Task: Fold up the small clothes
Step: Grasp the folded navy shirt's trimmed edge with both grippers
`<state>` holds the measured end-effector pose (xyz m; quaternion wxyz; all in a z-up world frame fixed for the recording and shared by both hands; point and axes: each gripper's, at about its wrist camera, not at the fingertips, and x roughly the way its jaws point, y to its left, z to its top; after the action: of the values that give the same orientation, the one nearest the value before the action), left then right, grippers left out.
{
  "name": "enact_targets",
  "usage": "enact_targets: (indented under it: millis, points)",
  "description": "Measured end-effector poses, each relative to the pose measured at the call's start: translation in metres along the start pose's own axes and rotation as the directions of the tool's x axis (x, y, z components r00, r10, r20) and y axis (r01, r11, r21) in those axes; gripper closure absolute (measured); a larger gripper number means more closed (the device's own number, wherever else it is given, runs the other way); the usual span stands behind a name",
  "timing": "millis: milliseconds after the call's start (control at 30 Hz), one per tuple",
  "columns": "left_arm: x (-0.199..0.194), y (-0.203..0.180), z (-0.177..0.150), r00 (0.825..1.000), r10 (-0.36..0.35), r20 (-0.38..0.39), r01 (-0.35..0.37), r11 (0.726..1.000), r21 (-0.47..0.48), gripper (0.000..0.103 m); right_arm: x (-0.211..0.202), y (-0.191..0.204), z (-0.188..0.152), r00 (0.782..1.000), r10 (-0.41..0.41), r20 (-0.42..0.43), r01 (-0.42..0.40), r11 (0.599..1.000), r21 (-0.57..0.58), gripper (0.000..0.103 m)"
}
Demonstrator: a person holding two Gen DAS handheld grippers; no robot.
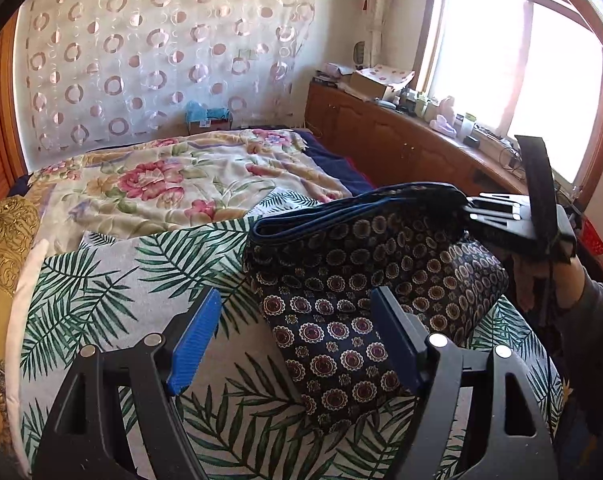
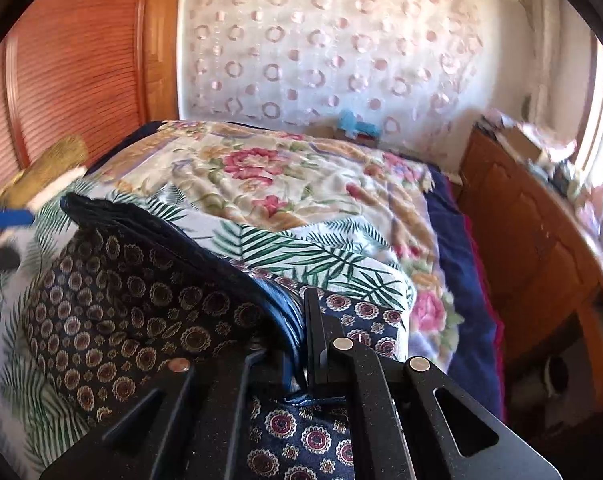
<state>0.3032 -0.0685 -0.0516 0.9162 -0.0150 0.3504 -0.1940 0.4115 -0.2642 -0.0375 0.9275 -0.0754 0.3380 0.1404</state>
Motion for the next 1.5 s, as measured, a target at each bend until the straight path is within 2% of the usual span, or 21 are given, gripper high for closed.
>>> enact_targets:
  millis: [100, 233, 267, 400, 667, 700, 733, 767, 933, 1067, 1133, 1267, 1300, 1333, 1367, 1400, 1500]
  points:
    - [0.001, 0.0, -0.002, 1.0, 0.008, -0.01, -0.008, 1.0, 0.004, 0.025, 0.002, 0.004, 0.006, 1.0, -0.01, -0.004, 0.01, 1.0, -0.002, 0.084]
    - [0.001, -0.001, -0.005, 1.0, 0.022, -0.019, -0.022, 1.0, 0.012, 0.025, -0.01, 0.005, 0.008, 0.998, -0.025, 0.053, 0.025, 1.0, 0.008, 0.056]
    - [0.002, -0.001, -0.005, 0.999, 0.027, -0.021, -0.026, 1.0, 0.012, 0.025, -0.014, 0.003, 0.008, 0.998, -0.024, 0.06, 0.023, 1.0, 0.019, 0.054]
    - [0.012, 0.003, -0.006, 0.999, 0.032, -0.044, -0.032, 0.999, 0.011, 0.025, -0.032, -0.005, -0.004, 0.997, -0.021, 0.08, 0.015, 0.997, 0.081, 0.054]
    - [0.034, 0.013, 0.0, 0.996, 0.006, -0.086, -0.006, 1.0, 0.009, 0.025, -0.052, -0.014, -0.043, 0.999, -0.045, 0.003, 0.044, 0.99, 0.131, 0.049]
    - [0.038, 0.014, 0.001, 0.996, -0.004, -0.095, 0.005, 1.0, 0.007, 0.027, -0.052, -0.015, -0.048, 0.999, -0.038, -0.012, 0.039, 0.99, 0.136, 0.049]
    - [0.043, 0.015, 0.003, 0.994, -0.012, -0.106, 0.013, 1.0, 0.003, 0.034, -0.052, -0.015, -0.051, 0.999, -0.036, -0.026, 0.039, 0.99, 0.137, 0.049]
    - [0.049, 0.016, 0.004, 0.993, -0.016, -0.12, 0.016, 1.0, -0.004, 0.036, -0.051, -0.016, -0.055, 0.998, -0.039, -0.038, 0.044, 0.99, 0.136, 0.049]
    - [0.08, 0.026, 0.005, 0.978, -0.037, -0.208, 0.027, 0.998, -0.05, 0.04, -0.046, -0.02, -0.068, 0.996, -0.027, -0.081, 0.04, 0.986, 0.163, 0.049]
    - [0.088, 0.026, 0.004, 0.973, -0.064, -0.22, 0.048, 0.996, -0.077, 0.047, -0.042, -0.024, -0.068, 0.996, -0.026, -0.091, 0.04, 0.987, 0.158, 0.049]
    - [0.089, 0.027, 0.003, 0.967, -0.123, -0.221, 0.098, 0.988, -0.122, 0.053, -0.042, -0.028, -0.066, 0.995, -0.02, -0.093, 0.035, 0.986, 0.162, 0.049]
    - [0.087, 0.026, 0.003, 0.971, -0.114, -0.211, 0.091, 0.989, -0.117, 0.057, -0.037, -0.032, -0.063, 0.996, -0.005, -0.095, 0.021, 0.985, 0.172, 0.049]
    - [0.086, 0.026, 0.003, 0.971, -0.113, -0.211, 0.089, 0.989, -0.117, 0.064, -0.035, -0.034, -0.061, 0.995, 0.0, -0.096, 0.017, 0.984, 0.176, 0.049]
    - [0.086, 0.026, 0.003, 0.97, -0.116, -0.214, 0.092, 0.989, -0.117, 0.077, -0.032, -0.033, -0.06, 0.995, 0.004, -0.096, 0.013, 0.983, 0.18, 0.049]
    - [0.085, 0.026, 0.003, 0.971, -0.111, -0.21, 0.088, 0.989, -0.115, 0.083, -0.031, -0.035, -0.06, 0.995, 0.01, -0.097, 0.008, 0.983, 0.185, 0.049]
    - [0.085, 0.026, 0.003, 0.972, -0.108, -0.208, 0.087, 0.99, -0.11, 0.094, -0.029, -0.035, -0.06, 0.995, 0.014, -0.098, 0.004, 0.982, 0.189, 0.049]
    - [0.072, 0.021, 0.005, 0.982, -0.095, -0.165, 0.084, 0.994, -0.074, 0.097, -0.026, -0.032, -0.058, 0.995, 0.011, -0.1, 0.01, 0.98, 0.201, 0.049]
